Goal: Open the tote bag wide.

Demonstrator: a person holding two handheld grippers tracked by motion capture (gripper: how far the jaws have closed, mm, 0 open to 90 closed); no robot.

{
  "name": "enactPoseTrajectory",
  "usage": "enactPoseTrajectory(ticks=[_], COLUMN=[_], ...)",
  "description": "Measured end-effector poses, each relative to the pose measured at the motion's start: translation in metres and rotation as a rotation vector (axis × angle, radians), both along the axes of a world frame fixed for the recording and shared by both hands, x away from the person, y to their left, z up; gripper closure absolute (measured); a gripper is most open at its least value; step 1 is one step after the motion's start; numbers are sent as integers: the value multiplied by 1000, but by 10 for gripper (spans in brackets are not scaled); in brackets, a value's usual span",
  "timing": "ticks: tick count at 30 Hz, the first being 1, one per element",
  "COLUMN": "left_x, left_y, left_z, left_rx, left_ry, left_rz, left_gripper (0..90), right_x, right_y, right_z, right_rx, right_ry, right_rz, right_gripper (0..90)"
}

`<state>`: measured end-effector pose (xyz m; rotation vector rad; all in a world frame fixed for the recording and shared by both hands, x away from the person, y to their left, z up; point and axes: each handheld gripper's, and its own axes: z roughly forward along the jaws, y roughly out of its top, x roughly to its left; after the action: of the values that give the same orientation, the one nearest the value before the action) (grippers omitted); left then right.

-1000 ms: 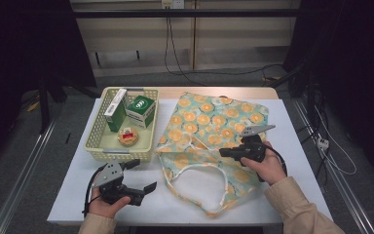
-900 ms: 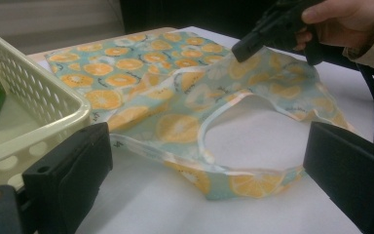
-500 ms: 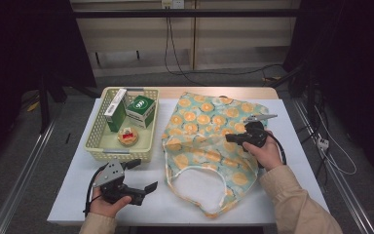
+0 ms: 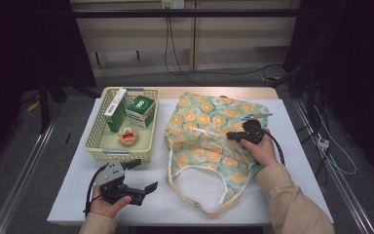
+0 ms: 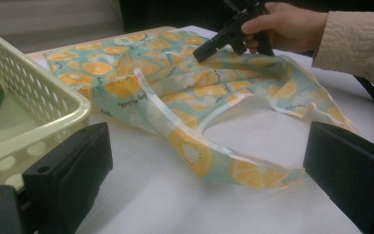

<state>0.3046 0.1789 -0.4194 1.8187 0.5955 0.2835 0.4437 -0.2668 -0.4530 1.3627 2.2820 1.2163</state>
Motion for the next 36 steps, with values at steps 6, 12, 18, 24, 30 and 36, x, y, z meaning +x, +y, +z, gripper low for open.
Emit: enactPoseTrajectory(ticks=[6, 12, 18, 24, 30, 36], left_x=[-1, -1, -2, -2, -1, -2], left_y=[1, 1, 0, 0, -1, 0], left_z=[0, 0, 0, 0, -1, 0], left_rx=[-8, -7, -5, -7, -7, -9], left_ry=[0, 3, -2, -1, 3, 0], left_rz=[7, 6, 3, 3, -1, 4], left_gripper=[37, 37, 37, 37, 37, 37], right_x=[-8, -19, -32, -45, -55, -67], right_y=[8, 16, 24, 36, 49, 69], right_z=[11, 29, 44, 50, 57, 53], right_rx=[-27, -21, -18, -5, 24, 39], right_ry=[-26, -67, -95, -108, -109, -86], right_rz=[22, 50, 91, 139, 204, 311], right_gripper=[683, 540, 501, 532, 807, 900])
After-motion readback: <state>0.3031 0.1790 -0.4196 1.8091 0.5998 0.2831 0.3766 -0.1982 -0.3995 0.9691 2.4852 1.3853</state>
